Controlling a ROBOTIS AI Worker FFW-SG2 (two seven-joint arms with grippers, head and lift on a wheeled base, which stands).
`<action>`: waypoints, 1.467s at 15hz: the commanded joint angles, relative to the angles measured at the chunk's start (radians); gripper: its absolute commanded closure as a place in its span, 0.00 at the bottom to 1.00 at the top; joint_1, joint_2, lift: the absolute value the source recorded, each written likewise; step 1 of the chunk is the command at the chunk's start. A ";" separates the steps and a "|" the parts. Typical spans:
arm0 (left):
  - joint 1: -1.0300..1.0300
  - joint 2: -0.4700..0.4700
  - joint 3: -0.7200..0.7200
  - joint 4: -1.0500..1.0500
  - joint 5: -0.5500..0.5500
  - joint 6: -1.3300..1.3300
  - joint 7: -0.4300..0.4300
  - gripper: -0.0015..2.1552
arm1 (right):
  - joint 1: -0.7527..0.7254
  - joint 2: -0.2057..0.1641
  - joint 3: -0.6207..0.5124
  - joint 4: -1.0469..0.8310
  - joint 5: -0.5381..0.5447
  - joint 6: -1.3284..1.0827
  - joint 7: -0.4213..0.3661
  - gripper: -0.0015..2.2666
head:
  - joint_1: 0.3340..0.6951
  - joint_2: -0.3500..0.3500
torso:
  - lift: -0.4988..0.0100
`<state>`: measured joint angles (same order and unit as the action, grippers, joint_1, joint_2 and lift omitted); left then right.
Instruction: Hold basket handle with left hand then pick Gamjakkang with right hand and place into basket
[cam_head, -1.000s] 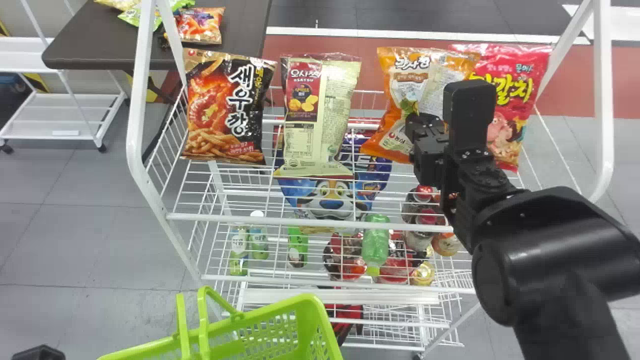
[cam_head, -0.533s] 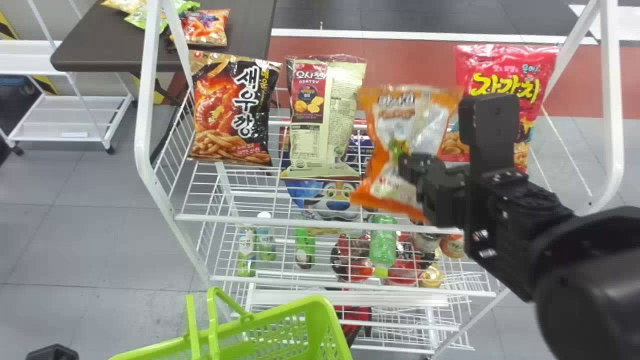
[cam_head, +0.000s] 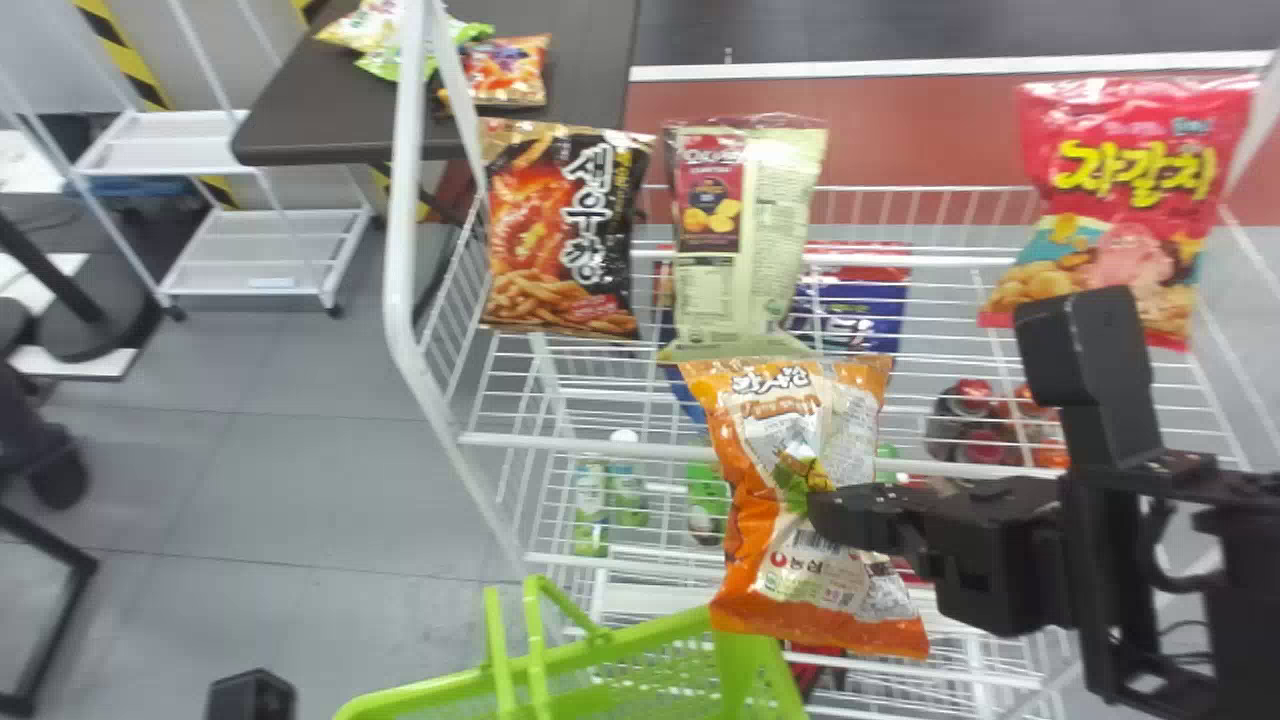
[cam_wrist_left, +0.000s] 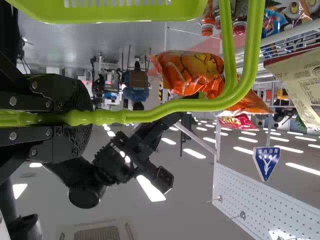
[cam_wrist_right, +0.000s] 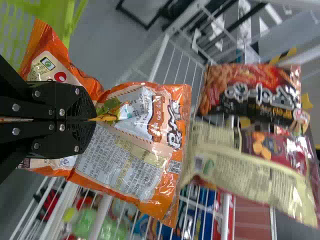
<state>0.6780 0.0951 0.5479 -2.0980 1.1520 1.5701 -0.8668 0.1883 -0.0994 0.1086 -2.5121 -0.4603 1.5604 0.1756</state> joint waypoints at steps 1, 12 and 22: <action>0.000 0.000 0.000 0.001 0.000 0.001 -0.001 1.00 | -0.006 0.006 0.040 -0.001 -0.043 0.012 0.009 0.99 | 1.00 0.80 | 0.94; 0.000 -0.003 -0.003 0.001 0.008 0.001 -0.004 1.00 | 0.002 -0.002 0.310 0.127 0.083 0.012 0.010 0.00 | 1.00 1.00 | 0.94; -0.014 0.000 -0.005 0.006 0.008 0.001 0.002 1.00 | 0.083 -0.003 0.169 0.085 0.005 0.012 0.105 0.03 | 1.00 1.00 | 0.94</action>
<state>0.6660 0.0958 0.5430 -2.0953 1.1596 1.5701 -0.8651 0.2492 -0.1028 0.3069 -2.4102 -0.4505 1.5609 0.2785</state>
